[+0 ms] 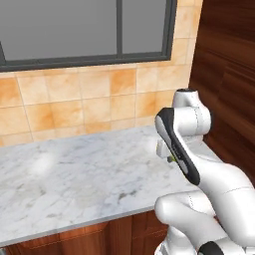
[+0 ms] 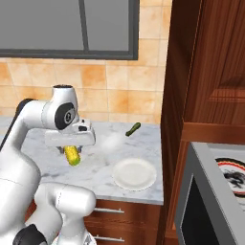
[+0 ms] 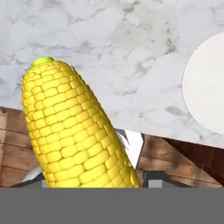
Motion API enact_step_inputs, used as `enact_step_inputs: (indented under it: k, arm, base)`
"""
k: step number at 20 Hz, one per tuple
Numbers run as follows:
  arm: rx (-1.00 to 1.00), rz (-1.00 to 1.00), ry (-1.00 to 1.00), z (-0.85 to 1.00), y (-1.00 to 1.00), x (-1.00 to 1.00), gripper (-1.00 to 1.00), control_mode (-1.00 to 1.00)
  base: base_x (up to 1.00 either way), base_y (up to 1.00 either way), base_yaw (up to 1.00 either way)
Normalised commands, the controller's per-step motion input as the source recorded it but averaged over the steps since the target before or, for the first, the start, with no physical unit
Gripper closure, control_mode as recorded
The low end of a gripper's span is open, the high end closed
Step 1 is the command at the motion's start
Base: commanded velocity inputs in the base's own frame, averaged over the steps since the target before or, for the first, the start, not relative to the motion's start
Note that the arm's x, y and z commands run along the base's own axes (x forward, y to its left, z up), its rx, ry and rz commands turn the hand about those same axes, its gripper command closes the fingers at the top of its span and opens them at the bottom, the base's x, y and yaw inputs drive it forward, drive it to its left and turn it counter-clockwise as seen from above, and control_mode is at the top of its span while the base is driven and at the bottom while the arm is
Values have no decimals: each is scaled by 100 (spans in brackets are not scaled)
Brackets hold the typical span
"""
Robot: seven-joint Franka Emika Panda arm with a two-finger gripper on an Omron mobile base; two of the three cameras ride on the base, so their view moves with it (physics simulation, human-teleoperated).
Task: Pick the corn from the counter and place it in the microwave.
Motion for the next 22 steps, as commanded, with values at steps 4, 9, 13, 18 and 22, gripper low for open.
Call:
enact_step_inputs:
  k: [4, 9, 13, 18, 22]
  arm:
    - [3, -37, 2, 43, 59, -75, 100, -100]
    - [4, -20, 7, 24, 27, -38, 100, -100]
    - [0, 0, 0, 0, 0, 0, 100, 100]
    - [0, 0, 0, 0, 0, 0, 100, 100]
    - [0, 0, 0, 0, 0, 0, 100, 100]
  base:
    - [0, 0, 0]
    - [0, 0, 0]
    - [-39, 13, -4]
    - [-79, 17, -43]
    - [-67, 35, -69]
